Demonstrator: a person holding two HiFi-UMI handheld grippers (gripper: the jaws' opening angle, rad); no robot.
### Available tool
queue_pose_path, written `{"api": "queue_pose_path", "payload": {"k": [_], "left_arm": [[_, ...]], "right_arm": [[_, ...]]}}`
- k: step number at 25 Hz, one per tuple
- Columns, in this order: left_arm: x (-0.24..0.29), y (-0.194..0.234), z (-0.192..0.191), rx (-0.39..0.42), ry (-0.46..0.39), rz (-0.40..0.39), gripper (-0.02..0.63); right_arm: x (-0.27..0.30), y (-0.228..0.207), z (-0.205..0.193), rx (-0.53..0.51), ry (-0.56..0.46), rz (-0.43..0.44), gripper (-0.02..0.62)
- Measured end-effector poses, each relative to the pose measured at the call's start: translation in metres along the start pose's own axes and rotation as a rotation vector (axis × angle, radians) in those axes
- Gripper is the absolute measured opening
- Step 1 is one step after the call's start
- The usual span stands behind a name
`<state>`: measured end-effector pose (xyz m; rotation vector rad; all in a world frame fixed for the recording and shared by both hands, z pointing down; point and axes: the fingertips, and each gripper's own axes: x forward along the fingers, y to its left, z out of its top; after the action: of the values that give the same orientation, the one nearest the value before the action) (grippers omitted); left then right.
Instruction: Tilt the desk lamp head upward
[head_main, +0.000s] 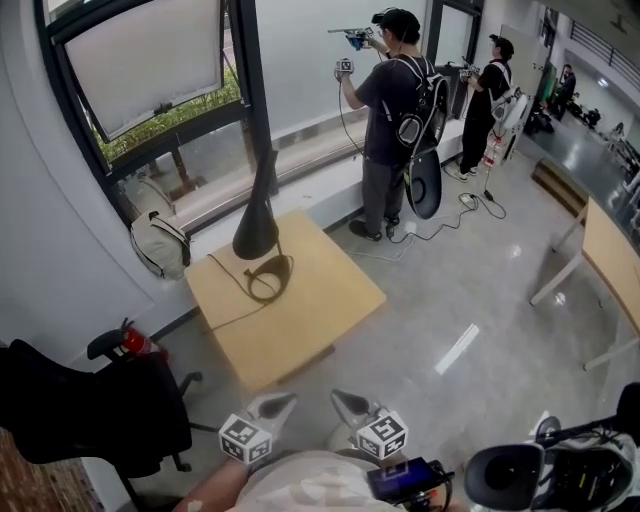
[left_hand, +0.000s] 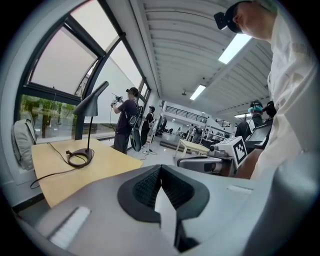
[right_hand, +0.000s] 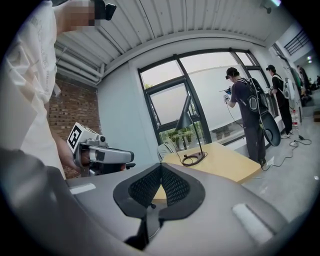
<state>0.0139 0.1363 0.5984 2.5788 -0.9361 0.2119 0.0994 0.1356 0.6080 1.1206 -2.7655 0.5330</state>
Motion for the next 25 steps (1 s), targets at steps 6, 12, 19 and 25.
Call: {"api": "queue_pose_path", "payload": {"k": [6, 12, 19, 25], "left_arm": [[0.039, -0.005, 0.026, 0.004, -0.011, 0.052, 0.002], [0.043, 0.024, 0.032, -0.031, 0.002, 0.130, 0.002], [0.071, 0.050, 0.040, -0.039, -0.010, 0.134, 0.002], [0.103, 0.090, 0.059, -0.054, -0.043, 0.131, 0.002]], "right_arm": [[-0.015, -0.051, 0.016, 0.002, 0.000, 0.024, 0.014], [0.000, -0.077, 0.018, 0.020, -0.008, 0.047, 0.014], [0.026, -0.096, 0.019, 0.008, 0.021, 0.074, 0.014], [0.062, -0.120, 0.045, -0.011, 0.044, 0.070, 0.014]]}}
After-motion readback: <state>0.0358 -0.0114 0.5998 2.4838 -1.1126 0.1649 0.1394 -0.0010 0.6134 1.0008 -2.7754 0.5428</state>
